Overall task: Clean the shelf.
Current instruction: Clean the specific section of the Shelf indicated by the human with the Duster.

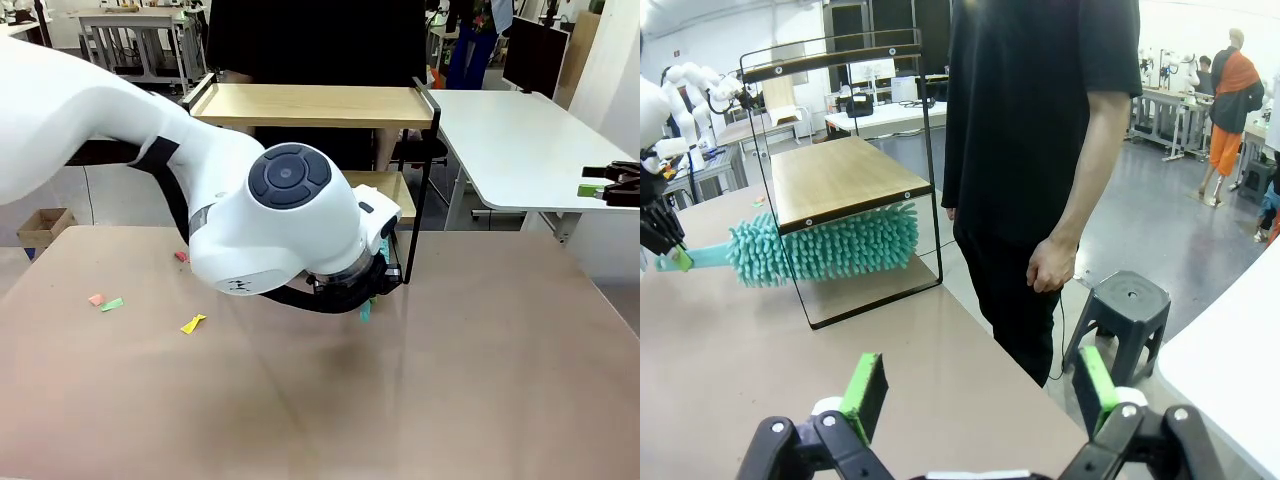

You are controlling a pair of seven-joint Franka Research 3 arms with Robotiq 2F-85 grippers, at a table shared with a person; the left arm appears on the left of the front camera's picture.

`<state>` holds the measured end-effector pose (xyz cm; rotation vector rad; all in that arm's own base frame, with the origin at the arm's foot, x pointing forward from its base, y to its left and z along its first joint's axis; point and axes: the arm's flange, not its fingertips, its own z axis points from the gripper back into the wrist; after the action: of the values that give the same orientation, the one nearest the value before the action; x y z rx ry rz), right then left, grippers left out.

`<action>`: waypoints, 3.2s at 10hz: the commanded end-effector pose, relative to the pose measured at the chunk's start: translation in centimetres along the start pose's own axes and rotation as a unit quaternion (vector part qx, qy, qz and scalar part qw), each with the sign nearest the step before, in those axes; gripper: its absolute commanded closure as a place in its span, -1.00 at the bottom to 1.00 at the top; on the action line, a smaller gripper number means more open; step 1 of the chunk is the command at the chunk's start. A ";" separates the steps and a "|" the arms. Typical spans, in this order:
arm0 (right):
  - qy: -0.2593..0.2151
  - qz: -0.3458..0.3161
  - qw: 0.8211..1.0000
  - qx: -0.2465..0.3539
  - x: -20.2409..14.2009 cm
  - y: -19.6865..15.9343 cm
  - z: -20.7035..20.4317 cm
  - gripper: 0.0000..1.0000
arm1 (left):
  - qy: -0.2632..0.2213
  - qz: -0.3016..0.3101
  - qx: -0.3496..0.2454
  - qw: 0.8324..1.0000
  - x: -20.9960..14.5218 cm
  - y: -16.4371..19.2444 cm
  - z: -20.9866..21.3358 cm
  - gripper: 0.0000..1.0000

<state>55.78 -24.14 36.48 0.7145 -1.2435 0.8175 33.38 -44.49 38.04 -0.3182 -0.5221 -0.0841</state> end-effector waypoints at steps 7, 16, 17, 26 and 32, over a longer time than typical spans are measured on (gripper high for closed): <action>-0.001 0.002 1.000 0.000 0.3 0.1 -0.1 -1.00 | 0.011 -0.001 0.019 1.000 -1.1 -1.4 -5.0 0.74; -0.001 0.002 1.000 0.000 0.3 0.1 -0.1 -1.00 | 0.036 0.040 0.082 0.995 0.9 4.4 -2.8 0.74; -0.001 0.002 1.000 0.000 0.3 0.1 -0.1 -1.00 | 0.039 0.044 0.093 0.994 1.2 5.5 -2.3 0.74; -0.001 0.002 1.000 0.000 0.3 0.1 -0.1 -1.00 | 0.042 0.046 0.296 0.953 3.1 16.4 3.8 0.74; -0.001 0.002 1.000 0.000 0.3 0.1 -0.1 -1.00 | 0.033 0.037 0.280 0.959 3.3 15.6 4.5 0.74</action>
<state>55.79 -24.14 36.48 0.7145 -1.2436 0.8177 36.16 -28.55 39.12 0.2050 -0.4536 0.1012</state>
